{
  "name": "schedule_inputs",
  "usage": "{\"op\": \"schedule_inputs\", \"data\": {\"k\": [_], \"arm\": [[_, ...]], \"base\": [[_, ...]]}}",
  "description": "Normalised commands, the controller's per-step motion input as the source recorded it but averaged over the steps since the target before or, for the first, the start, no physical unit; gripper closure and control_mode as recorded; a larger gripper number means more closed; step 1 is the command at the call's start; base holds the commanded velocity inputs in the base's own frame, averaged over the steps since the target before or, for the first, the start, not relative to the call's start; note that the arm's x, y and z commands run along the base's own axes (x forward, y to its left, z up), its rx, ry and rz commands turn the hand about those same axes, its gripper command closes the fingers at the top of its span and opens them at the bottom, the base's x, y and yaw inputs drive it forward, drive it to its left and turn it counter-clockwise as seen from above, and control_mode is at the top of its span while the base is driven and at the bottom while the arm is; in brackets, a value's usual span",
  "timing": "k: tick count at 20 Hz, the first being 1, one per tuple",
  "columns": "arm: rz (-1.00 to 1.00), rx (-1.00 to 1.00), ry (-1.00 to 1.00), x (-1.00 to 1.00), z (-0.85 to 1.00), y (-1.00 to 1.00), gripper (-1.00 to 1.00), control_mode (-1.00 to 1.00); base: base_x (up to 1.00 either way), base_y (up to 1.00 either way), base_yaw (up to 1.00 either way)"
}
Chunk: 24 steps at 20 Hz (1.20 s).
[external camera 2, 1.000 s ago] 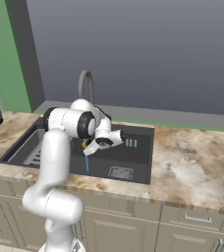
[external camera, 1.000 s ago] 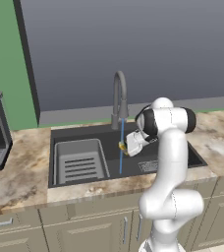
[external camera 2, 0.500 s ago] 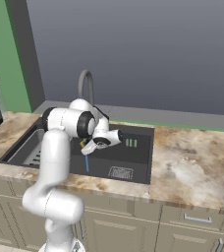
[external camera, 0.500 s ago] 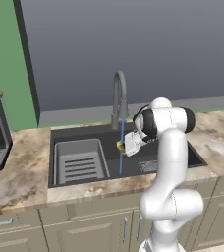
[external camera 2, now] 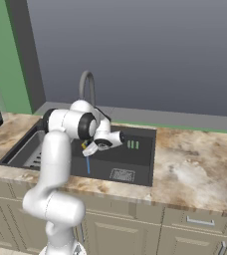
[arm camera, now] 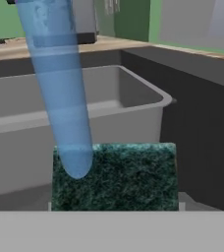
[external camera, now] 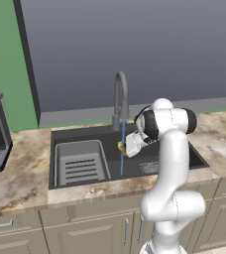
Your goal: Soak the sponge with water for a few seconds and then drop it inside the sink.
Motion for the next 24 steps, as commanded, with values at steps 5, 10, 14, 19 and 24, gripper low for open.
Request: {"op": "schedule_inputs", "data": {"k": [5, 10, 14, 19, 24], "arm": [[-0.1, 0.01, 0.05, -0.36, 0.13, -0.02, 1.0, -1.0], [-0.08, 0.03, 0.0, -0.55, 0.18, -0.2, 1.0, -1.0], [-0.02, 0.01, 0.03, -0.43, 0.28, -0.45, 1.0, -1.0], [0.0, 0.0, 0.0, -0.14, 0.19, -0.61, 1.0, -1.0], [0.0, 0.0, 0.09, 0.0, 0.26, -0.64, 1.0, -1.0]], "base": [[0.0, 0.0, 0.0], [0.0, 0.0, 0.0], [0.0, 0.0, 0.0], [0.0, 0.0, 0.0], [0.0, 0.0, 0.0]]}}
